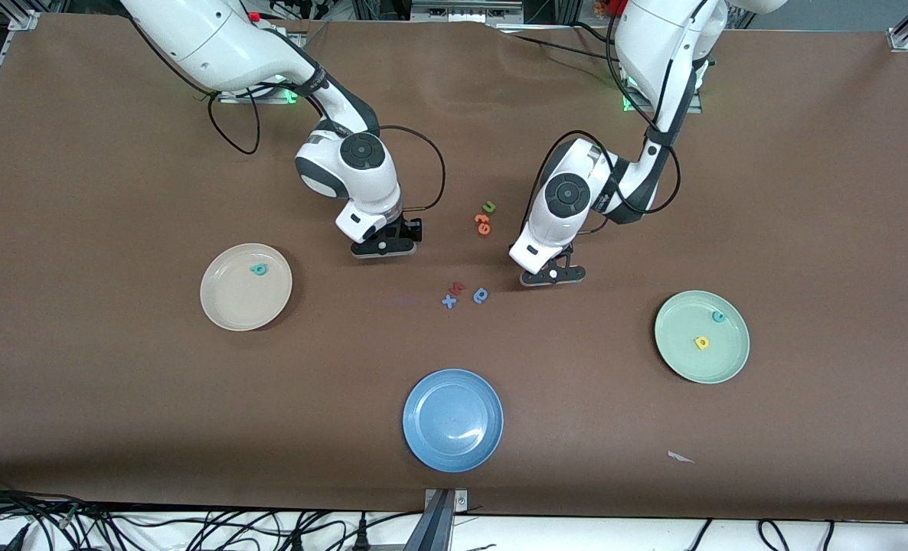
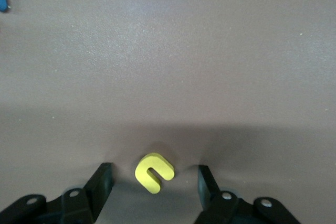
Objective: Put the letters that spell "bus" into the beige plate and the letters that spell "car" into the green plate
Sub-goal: 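Grasp the u with the right gripper while the left gripper grasps the t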
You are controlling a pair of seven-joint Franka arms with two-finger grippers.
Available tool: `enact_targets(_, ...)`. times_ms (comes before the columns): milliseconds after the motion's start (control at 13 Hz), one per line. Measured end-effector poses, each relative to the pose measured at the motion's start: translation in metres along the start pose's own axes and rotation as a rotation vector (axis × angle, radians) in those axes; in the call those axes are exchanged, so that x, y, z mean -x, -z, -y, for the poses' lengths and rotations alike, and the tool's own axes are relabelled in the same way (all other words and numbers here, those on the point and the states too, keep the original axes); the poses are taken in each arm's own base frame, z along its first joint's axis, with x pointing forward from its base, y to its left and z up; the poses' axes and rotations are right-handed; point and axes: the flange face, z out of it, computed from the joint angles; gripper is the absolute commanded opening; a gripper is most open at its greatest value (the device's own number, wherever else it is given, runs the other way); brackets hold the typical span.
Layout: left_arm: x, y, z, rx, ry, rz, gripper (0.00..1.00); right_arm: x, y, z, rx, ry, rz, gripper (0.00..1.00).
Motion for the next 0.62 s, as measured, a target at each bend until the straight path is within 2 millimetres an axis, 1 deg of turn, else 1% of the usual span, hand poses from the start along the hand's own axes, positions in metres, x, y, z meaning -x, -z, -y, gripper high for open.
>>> enact_targets(77, -0.002, 0.001, 0.001, 0.001, 0.003, -0.003, 0.18, -0.001, 0.001, 0.001, -0.002, 0.0, -0.003, 0.55)
enact_targets(154, -0.006, 0.004, 0.003, 0.001, 0.008, -0.006, 0.17, -0.001, 0.002, 0.002, -0.004, 0.001, -0.005, 0.53)
enact_targets(308, -0.011, 0.009, 0.008, -0.005, 0.016, -0.001, 0.13, -0.001, 0.003, 0.002, -0.005, 0.001, -0.007, 0.47)
enact_targets(463, -0.013, 0.011, 0.008, -0.009, 0.017, 0.005, 0.12, -0.002, 0.004, 0.002, -0.007, 0.002, -0.009, 0.36)
enact_targets(540, -0.017, 0.014, 0.01, -0.018, 0.017, 0.017, 0.12, -0.002, 0.004, 0.002, -0.007, 0.002, -0.009, 0.31)
enact_targets(617, -0.025, 0.022, 0.014, -0.035, 0.012, 0.042, 0.12, -0.002, 0.004, 0.003, -0.01, 0.002, -0.011, 0.27)
